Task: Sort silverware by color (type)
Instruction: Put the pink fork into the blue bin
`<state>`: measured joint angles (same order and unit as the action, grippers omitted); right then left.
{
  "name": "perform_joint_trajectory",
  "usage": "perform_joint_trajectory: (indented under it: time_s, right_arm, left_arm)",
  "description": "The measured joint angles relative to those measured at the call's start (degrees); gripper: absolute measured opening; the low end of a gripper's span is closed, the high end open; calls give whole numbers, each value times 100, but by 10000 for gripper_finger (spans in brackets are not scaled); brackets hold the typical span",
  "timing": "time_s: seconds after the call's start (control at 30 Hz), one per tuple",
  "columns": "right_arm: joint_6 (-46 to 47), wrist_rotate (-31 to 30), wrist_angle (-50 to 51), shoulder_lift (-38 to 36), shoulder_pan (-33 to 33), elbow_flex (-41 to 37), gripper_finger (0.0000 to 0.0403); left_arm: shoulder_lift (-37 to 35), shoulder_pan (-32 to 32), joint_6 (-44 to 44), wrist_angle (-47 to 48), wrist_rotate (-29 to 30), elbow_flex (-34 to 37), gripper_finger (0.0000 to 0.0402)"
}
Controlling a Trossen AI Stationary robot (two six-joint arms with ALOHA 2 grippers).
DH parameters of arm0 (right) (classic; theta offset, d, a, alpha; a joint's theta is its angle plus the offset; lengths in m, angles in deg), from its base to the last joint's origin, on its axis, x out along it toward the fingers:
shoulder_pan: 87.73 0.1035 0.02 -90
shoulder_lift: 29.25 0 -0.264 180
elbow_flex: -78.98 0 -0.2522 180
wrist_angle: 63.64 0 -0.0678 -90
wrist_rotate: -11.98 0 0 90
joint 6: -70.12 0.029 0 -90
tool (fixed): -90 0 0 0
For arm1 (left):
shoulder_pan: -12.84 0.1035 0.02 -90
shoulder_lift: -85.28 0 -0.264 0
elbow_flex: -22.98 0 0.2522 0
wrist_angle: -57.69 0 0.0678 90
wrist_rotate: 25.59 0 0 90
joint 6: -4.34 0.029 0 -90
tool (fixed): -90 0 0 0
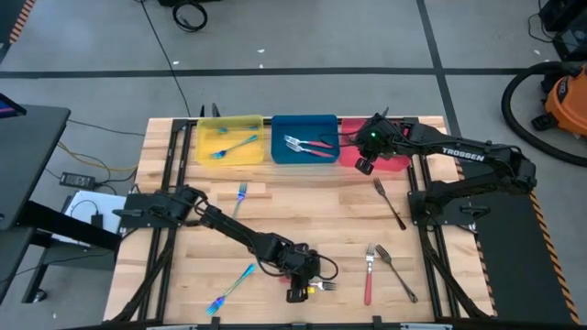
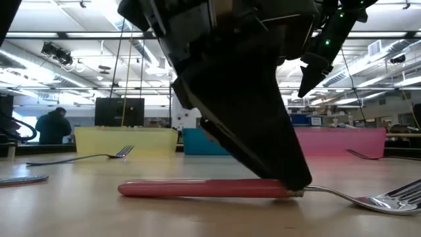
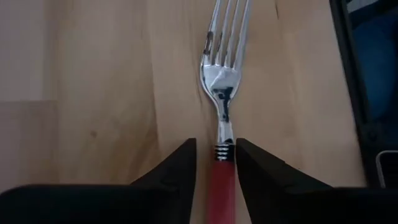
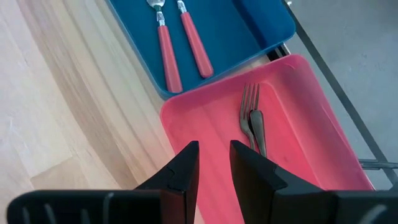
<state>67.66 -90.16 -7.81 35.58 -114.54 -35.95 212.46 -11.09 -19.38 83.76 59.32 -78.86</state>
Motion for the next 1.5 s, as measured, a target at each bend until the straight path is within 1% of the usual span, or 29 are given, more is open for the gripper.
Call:
perform_joint_trajectory:
  time_s: [0.07, 0.2, 0.4, 0.5, 0.57, 0.73, 1.0, 1.1, 1.23, 1.5]
  right_arm:
    - [1, 0, -4, 0, 0, 0, 98]
    - [41, 0, 7, 0, 0, 0, 98]
    - [82, 5, 12, 0, 0, 0, 98]
    - [82, 9, 14, 0, 0, 0, 98]
    - [82, 11, 13, 0, 0, 0, 98]
    - [82, 28, 10, 0, 0, 0, 98]
    - [82, 39, 10, 0, 0, 0, 98]
    - [77, 39, 0, 0, 0, 0, 98]
    - [6, 39, -2, 0, 0, 0, 98]
    - [-9, 39, -59, 0, 0, 0, 98]
  left_arm:
    - [1, 1, 57, -30, 228, -6, 128]
    - [1, -1, 4, 54, 242, -48, 136]
    - [97, -8, -97, 236, 255, -72, 137]
    - [104, -11, -154, 260, 411, -72, 136]
    - [109, -4, -138, 323, 518, -74, 130]
    - [154, 104, -162, 563, 491, -79, 110]
    - [167, 306, -280, 814, 542, -72, 98]
    - [167, 374, -266, 928, 600, -70, 76]
    - [155, 467, -187, 1002, 607, -70, 32]
    - [139, 510, 338, 1005, 644, -76, 31]
